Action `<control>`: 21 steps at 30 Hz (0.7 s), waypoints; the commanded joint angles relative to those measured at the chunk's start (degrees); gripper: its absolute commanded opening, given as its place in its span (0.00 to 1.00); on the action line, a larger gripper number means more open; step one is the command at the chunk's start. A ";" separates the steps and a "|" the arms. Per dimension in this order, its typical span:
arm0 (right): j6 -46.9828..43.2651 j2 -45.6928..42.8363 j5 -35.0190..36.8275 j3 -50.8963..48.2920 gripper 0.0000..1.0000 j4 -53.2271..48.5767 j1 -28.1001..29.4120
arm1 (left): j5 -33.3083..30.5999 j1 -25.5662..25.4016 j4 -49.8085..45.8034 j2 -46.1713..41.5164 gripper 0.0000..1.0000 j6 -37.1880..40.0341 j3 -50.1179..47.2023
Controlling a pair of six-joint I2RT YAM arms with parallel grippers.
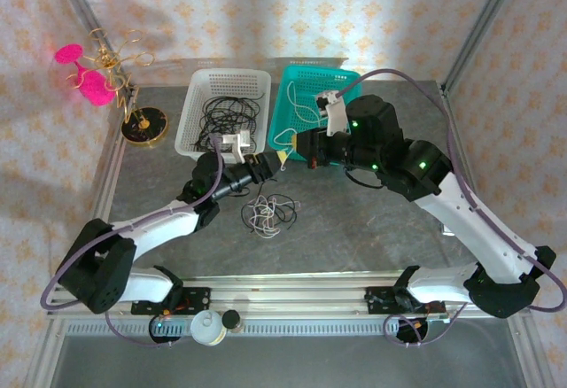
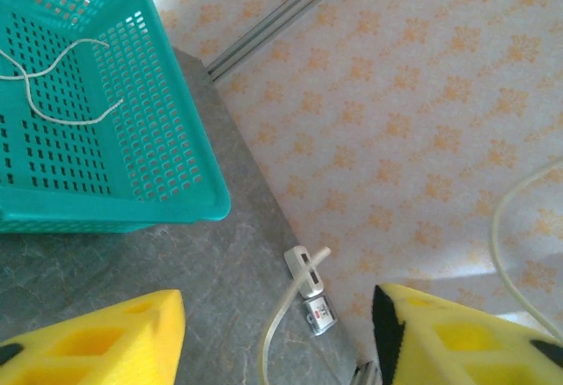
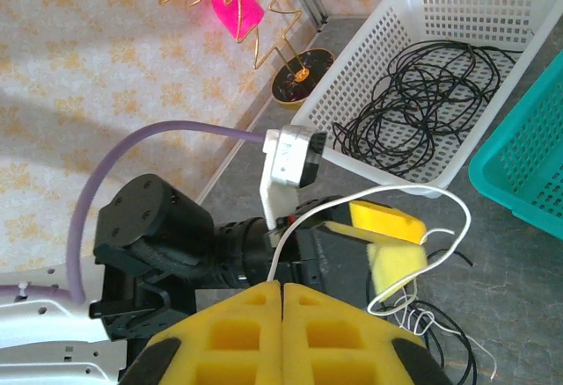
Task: Untangle the cables
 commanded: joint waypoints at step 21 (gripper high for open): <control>-1.42 -2.58 12.44 4.13 0.00 0.12 -0.51 | -6.03 5.81 22.93 5.80 0.00 -11.08 -9.03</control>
